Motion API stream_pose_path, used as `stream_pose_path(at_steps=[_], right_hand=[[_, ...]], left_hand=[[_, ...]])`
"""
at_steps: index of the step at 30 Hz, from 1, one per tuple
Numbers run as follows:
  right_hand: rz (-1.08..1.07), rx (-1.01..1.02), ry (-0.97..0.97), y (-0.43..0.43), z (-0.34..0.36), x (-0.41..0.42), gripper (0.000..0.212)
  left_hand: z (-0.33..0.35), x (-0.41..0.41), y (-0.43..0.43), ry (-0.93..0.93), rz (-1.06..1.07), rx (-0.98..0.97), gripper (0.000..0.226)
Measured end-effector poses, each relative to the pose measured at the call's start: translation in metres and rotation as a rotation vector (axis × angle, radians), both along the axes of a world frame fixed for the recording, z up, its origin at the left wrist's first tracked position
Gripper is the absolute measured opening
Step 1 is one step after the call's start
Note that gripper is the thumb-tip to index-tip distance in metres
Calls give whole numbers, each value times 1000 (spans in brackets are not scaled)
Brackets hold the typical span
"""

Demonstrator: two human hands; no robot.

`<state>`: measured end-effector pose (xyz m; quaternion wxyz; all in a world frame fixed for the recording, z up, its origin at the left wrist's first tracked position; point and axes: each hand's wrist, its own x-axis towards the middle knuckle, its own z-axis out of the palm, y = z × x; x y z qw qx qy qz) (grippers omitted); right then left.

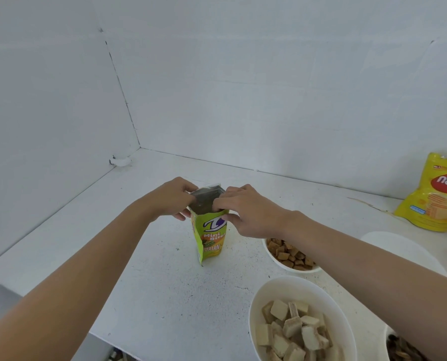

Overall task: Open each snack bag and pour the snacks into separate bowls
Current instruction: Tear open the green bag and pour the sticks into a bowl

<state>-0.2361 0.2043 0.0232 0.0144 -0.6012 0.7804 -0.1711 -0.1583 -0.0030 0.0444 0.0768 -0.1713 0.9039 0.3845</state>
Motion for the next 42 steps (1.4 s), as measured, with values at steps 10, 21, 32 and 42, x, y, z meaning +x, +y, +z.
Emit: stream_pose_path(at_steps=[10,21,32,42], right_hand=[[-5,44,-45,1,4,-3,16],[39,-25,244,-10,1,15,53],[193,115,245,-53,10,25,31],[-96,-179,26,-62,30,22,31]], left_hand=[[-5,-2,-7,103,116,39,16],[-23,38,-1,210,136,282,35],[-72,85,12,261,161,460,27],[-51,67,18,416,181,463,29]])
